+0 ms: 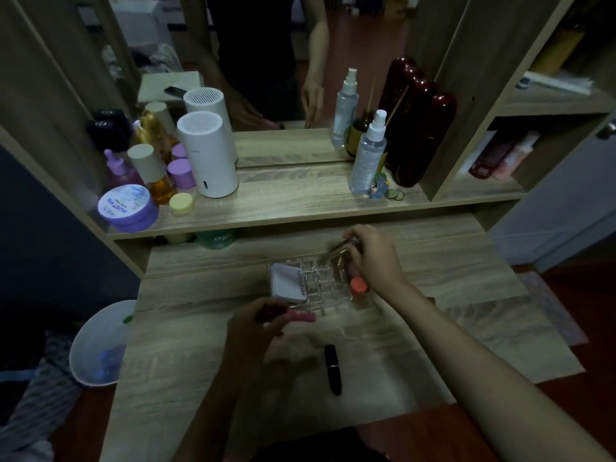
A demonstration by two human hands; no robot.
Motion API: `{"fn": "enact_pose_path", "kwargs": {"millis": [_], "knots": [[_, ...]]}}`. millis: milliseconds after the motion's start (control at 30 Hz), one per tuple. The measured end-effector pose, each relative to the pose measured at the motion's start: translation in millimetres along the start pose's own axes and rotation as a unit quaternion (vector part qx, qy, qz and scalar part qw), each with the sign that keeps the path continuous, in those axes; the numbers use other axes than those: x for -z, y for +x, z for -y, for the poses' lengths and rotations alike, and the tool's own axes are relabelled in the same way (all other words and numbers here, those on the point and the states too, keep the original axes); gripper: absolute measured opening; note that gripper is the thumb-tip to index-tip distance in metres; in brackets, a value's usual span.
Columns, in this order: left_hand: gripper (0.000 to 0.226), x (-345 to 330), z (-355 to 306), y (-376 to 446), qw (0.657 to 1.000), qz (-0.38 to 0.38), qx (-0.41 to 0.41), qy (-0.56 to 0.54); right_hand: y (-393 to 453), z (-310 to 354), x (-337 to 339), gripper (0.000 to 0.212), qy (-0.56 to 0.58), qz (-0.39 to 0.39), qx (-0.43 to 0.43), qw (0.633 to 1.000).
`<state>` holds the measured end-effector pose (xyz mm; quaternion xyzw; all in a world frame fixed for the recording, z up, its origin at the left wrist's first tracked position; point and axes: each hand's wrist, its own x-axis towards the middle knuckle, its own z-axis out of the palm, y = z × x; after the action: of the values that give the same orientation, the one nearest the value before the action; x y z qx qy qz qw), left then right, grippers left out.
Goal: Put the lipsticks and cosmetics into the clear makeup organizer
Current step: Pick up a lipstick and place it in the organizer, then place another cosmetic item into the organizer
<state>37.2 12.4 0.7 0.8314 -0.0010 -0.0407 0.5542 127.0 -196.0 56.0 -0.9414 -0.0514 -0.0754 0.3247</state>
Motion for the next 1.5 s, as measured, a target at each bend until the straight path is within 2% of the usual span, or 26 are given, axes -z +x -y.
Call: {"fn": "enact_pose_path", "kwargs": {"millis": [100, 200, 400, 600, 800, 933, 1033, 1167, 1233, 1300, 1400, 1500], "knots": [[0.027, 6, -13, 27, 0.999, -0.032, -0.030, -0.007, 8, 1, -7, 0.018, -0.022, 0.015, 0.004, 1.000], [0.017, 6, -23, 56, 0.998, -0.042, -0.047, 0.030, 11, 1, -9, 0.020, -0.037, 0.033, 0.011, 0.999], [0.016, -7, -32, 96, 0.990, -0.059, -0.068, 0.113, 17, 7, -14, 0.019, -0.057, 0.097, 0.004, 0.994], [0.016, -22, -30, 109, 0.982, -0.019, -0.087, 0.166, 21, 11, -23, 0.014, -0.099, 0.136, 0.005, 0.986], [0.023, -27, -25, 119, 0.975, -0.008, -0.087, 0.206, 16, 9, -29, 0.013, -0.133, 0.123, 0.000, 0.983], [0.022, -32, -19, 116, 0.975, 0.003, -0.077, 0.209, 15, 7, -20, 0.029, -0.069, 0.128, 0.006, 0.989], [0.020, -34, -17, 117, 0.973, 0.000, -0.073, 0.219, 7, -6, 3, 0.037, -0.012, 0.054, -0.001, 0.998], [0.018, -37, -16, 117, 0.972, 0.006, -0.070, 0.226, -17, -54, 43, 0.011, 0.021, -0.138, -0.053, 0.989], [0.017, -39, -14, 116, 0.970, 0.007, -0.075, 0.232, -32, -86, 53, 0.008, -0.019, -0.172, -0.120, 0.978], [0.016, -42, -14, 114, 0.969, 0.005, -0.081, 0.235, -44, -114, 52, 0.021, -0.058, -0.112, -0.201, 0.971], [0.019, -46, -14, 111, 0.968, -0.008, -0.084, 0.236, -61, -135, 39, 0.054, -0.104, 0.066, -0.278, 0.953], [0.022, -47, -13, 108, 0.968, -0.015, -0.087, 0.236, -69, -138, 28, 0.057, -0.130, 0.099, -0.287, 0.944]]}}
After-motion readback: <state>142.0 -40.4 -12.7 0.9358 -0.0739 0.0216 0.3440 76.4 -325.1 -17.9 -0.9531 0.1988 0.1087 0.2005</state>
